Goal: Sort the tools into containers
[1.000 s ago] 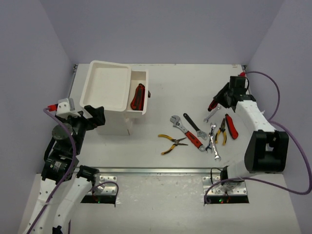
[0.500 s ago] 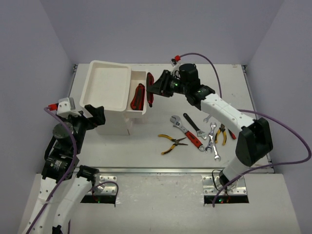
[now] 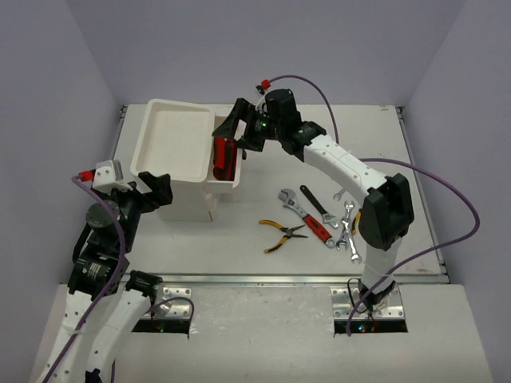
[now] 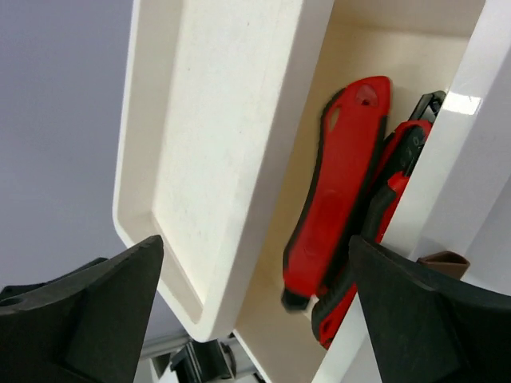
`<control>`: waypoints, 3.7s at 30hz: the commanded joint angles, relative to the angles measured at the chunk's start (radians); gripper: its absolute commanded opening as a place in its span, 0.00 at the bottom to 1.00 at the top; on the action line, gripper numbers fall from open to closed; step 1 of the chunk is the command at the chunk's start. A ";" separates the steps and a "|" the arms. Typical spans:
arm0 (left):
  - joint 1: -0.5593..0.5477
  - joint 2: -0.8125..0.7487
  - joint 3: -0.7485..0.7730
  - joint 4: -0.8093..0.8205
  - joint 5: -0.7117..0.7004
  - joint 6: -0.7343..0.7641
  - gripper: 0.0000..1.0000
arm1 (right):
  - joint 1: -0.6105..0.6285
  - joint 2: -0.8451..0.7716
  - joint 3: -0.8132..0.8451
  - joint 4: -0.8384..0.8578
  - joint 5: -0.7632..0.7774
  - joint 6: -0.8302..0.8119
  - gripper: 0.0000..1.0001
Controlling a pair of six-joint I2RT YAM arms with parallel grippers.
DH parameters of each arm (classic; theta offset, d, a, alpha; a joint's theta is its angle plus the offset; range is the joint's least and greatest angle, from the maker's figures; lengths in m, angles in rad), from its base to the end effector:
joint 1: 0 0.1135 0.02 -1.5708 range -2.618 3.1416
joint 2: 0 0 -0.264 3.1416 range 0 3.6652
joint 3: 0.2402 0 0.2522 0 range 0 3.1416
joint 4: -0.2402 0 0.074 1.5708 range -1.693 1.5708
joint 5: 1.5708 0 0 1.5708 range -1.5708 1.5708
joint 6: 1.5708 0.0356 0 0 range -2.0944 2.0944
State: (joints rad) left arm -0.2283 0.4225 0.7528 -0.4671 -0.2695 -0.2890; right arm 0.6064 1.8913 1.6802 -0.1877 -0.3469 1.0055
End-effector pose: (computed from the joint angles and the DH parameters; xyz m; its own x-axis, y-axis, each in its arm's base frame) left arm 0.0984 -0.0131 0.3432 -0.1163 -0.2550 -0.9599 -0.0750 0.9660 -0.2475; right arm 0.3664 0.2689 0.3297 -0.8409 0.3832 -0.3822 -0.1556 0.5052 0.8489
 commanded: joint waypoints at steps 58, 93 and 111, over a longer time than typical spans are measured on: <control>-0.229 -0.008 0.011 -0.034 -0.167 -0.047 1.00 | -0.838 0.032 -0.612 -0.286 0.414 -0.914 0.34; -0.227 0.081 0.011 -0.006 -0.100 -0.013 1.00 | -0.064 -0.181 -0.167 0.311 -0.060 0.086 0.00; -0.218 0.110 0.015 -0.012 -0.112 -0.015 1.00 | 0.022 -0.077 0.126 -0.071 0.247 -0.144 0.96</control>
State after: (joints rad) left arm -0.4458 0.5363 0.7525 -0.5167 -0.3767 -0.3153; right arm 0.6254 1.8865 1.7601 -0.2346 -0.1782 0.9504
